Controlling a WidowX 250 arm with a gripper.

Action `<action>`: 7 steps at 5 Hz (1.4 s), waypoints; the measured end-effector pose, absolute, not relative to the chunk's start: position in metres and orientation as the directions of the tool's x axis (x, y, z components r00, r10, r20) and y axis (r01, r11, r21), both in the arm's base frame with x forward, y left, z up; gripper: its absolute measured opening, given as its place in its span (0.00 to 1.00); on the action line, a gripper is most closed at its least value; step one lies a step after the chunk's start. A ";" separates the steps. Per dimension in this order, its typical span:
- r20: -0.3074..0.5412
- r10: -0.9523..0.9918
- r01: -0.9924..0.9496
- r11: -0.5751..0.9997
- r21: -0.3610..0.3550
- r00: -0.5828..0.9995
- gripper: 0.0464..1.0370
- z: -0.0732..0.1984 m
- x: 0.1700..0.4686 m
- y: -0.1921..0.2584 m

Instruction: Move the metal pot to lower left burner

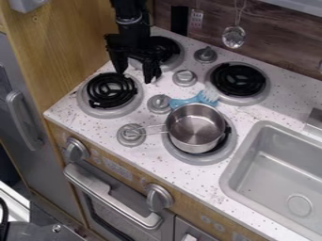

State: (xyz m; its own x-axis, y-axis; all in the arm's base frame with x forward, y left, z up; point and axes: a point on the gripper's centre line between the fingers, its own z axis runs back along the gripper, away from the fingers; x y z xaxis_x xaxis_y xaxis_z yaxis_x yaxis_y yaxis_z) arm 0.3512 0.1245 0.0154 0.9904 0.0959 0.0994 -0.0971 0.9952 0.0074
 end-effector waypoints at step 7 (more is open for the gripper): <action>0.117 -0.144 0.151 0.987 -0.053 0.983 0.96 -0.043 0.312 -0.061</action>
